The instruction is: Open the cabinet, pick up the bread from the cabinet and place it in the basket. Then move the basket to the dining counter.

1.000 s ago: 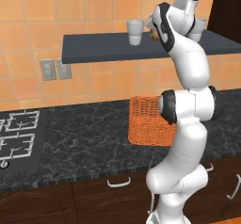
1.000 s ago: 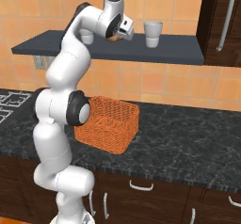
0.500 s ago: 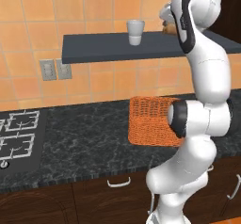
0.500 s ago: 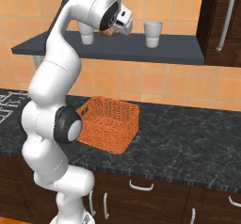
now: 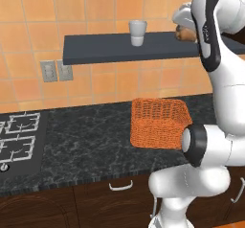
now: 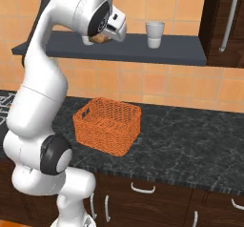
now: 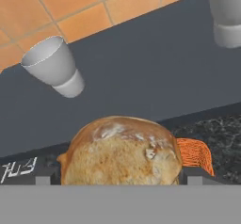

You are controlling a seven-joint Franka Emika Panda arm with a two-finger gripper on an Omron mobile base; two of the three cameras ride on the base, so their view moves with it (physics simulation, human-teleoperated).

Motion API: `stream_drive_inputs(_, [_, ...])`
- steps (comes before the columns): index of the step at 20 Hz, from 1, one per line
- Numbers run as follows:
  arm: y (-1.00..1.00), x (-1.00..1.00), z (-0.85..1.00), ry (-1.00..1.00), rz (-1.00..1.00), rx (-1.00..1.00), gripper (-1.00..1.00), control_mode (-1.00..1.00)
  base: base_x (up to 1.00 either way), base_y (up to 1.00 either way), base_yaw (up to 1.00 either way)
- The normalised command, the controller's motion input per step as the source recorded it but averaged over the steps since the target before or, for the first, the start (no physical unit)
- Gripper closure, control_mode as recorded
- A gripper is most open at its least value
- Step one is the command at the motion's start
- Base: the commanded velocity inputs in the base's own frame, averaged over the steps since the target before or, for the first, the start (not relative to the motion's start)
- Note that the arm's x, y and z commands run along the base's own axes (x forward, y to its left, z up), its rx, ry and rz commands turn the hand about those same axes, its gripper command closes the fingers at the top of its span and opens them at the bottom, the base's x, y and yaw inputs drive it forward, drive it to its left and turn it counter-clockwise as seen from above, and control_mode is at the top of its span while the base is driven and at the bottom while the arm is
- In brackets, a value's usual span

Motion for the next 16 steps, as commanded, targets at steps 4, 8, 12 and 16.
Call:
stream_drive_inputs(4, [0.31, -1.00, -0.19, 0.00, 0.00, 0.00, 1.00, -1.00, 0.00, 0.00, 0.00])
stream_drive_inputs(8, [0.23, -1.00, -0.39, 0.06, -0.01, 0.00, 1.00, -1.00, 0.00, 0.00, 0.00])
stream_drive_inputs(12, [0.07, -1.00, -0.79, 0.12, -0.03, 0.00, 1.00, -1.00, 0.00, 0.00, 0.00])
stream_drive_inputs(16, [0.01, -0.67, -0.96, 0.18, -0.05, 0.00, 1.00, -1.00, 0.00, 0.00, 0.00])
